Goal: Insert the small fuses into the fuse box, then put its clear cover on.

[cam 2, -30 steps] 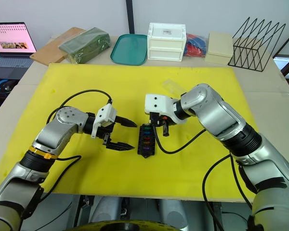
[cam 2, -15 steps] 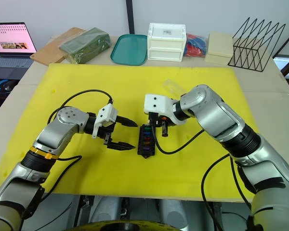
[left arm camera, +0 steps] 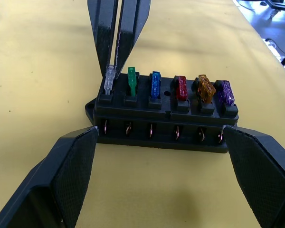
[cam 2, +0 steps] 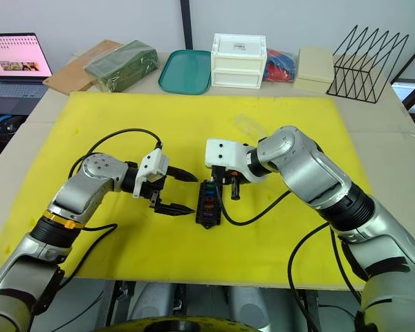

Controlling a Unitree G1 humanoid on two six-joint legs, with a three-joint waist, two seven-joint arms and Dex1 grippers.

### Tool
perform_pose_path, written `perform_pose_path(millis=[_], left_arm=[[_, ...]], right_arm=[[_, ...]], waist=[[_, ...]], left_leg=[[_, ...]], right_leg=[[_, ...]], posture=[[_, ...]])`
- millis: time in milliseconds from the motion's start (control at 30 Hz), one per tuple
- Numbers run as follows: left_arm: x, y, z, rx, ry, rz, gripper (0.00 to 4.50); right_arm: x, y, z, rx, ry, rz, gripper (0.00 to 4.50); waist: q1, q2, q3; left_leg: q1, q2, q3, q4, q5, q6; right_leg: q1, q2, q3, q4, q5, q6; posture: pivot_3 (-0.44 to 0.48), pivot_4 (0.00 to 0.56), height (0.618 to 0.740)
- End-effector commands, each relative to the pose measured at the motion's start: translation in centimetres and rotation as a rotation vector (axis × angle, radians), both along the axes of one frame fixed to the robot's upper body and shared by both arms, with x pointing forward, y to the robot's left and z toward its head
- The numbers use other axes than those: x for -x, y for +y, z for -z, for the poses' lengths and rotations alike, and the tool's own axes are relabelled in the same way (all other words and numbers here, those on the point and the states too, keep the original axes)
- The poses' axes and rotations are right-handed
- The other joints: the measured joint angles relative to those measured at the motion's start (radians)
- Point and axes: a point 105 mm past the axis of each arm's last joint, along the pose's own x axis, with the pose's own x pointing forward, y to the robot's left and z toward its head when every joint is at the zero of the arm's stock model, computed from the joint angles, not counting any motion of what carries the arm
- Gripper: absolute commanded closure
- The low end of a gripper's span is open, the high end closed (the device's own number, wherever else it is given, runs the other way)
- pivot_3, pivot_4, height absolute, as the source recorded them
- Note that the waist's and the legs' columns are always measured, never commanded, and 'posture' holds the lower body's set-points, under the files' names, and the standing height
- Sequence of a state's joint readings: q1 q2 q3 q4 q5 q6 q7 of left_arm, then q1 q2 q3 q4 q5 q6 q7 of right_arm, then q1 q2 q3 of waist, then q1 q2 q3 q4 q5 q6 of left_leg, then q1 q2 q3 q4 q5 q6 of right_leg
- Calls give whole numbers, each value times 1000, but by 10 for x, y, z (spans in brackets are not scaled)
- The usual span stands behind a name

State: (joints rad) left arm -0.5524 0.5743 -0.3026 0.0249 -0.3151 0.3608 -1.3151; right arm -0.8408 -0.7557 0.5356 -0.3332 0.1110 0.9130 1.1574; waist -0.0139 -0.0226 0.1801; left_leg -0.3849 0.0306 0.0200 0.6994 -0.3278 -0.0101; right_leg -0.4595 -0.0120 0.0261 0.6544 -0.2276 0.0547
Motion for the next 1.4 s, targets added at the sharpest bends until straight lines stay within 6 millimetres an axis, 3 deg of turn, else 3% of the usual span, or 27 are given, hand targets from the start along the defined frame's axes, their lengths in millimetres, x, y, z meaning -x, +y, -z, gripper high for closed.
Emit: perform_pose_path(millis=[33,200,800,900,967,1400], left_arm=[[0,-4,-12,25,-55,22,43],[0,-4,-12,27,-56,21,0],[-3,-3,-13,32,-65,11,0],[-3,-2,-15,35,-71,8,0],[-3,-2,-15,36,-72,9,0],[0,0,-13,32,-67,22,0]], right_arm=[[9,7,4,7,24,-46,4500],[8,7,-4,-8,6,-48,3175],[7,0,-38,-60,-52,-42,3175],[8,0,-41,-90,-57,-55,3807],[9,2,-40,-124,-57,-68,4475],[5,1,-19,-244,-6,-58,4475]], waist=[[0,0,0],[1,0,0],[1,0,0],[1,0,0],[1,0,0],[1,0,0]], left_leg=[[0,0,0,0,0,0],[0,0,0,0,0,0],[0,0,0,0,0,0],[0,0,0,0,0,0],[0,0,0,0,0,0],[0,0,0,0,0,0]], right_leg=[[0,0,0,0,0,0],[0,0,0,0,0,0],[0,0,0,0,0,0],[0,0,0,0,0,0],[0,0,0,0,0,0],[0,0,0,1,0,0]], posture=[[0,150,740],[0,150,740],[0,150,740],[0,150,740],[0,150,740],[0,150,740]])
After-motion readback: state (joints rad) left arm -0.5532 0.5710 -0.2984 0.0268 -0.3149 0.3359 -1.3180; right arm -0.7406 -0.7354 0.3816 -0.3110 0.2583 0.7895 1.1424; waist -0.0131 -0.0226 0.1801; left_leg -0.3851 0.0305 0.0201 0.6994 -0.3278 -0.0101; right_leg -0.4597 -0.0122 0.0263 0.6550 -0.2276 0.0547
